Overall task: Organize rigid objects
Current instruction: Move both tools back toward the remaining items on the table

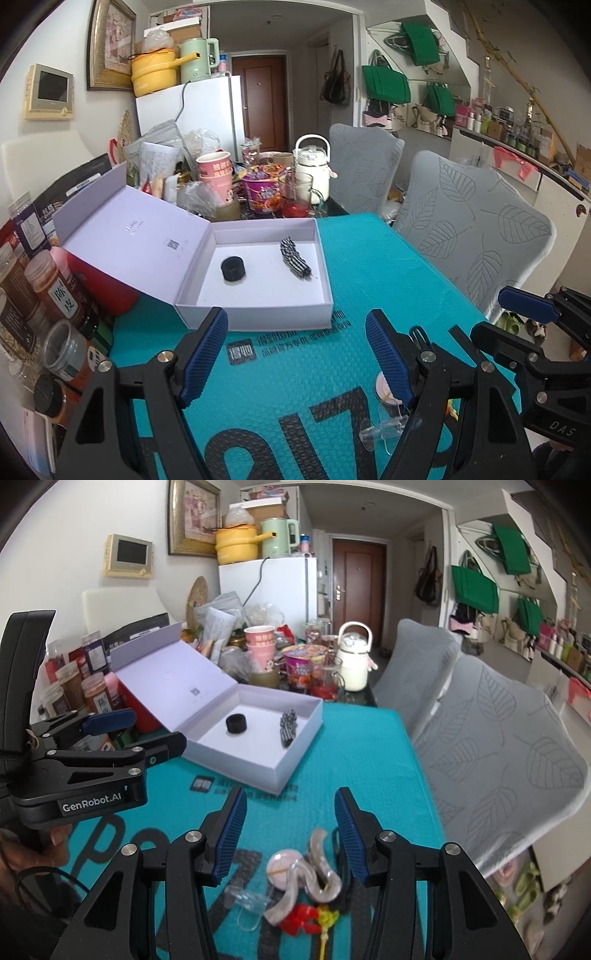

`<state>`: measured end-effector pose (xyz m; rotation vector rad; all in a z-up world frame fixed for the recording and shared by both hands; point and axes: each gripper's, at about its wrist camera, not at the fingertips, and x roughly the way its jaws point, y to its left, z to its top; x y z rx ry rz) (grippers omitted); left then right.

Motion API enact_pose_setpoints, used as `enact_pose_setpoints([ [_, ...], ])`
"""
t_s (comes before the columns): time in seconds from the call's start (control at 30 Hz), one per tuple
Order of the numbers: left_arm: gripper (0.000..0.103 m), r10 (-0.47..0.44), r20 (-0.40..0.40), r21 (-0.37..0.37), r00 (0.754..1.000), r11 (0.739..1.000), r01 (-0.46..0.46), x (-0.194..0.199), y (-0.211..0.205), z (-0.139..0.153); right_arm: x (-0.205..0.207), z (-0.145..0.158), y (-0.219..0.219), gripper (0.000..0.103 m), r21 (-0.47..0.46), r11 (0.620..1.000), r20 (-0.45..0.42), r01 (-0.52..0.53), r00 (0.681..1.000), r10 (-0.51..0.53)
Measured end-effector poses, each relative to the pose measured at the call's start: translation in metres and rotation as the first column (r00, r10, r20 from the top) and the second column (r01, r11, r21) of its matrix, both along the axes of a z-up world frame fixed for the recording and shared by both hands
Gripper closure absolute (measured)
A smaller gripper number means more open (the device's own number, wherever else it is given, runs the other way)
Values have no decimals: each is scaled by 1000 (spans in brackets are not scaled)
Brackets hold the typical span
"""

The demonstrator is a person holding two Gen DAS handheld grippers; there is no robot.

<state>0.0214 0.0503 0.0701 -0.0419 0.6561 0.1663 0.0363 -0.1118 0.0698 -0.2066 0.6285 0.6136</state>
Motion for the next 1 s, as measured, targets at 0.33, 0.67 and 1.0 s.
enact_pose_setpoints([
  [0.33, 26, -63, -67, 17, 996, 998, 64, -6, -16, -29, -18, -30, -17, 50, -15, 998, -61, 59, 996, -60],
  [0.67, 26, -127, -119, -22, 985, 992, 125, -1, -28, -55, -25, -53, -34, 42, -13, 993, -107, 118, 987, -118],
  [1.0, 26, -204, -179, -78, 962, 978, 193, 20, -44, -78, -17, -78, -54, 42, -50, 983, -154, 179, 971, -185],
])
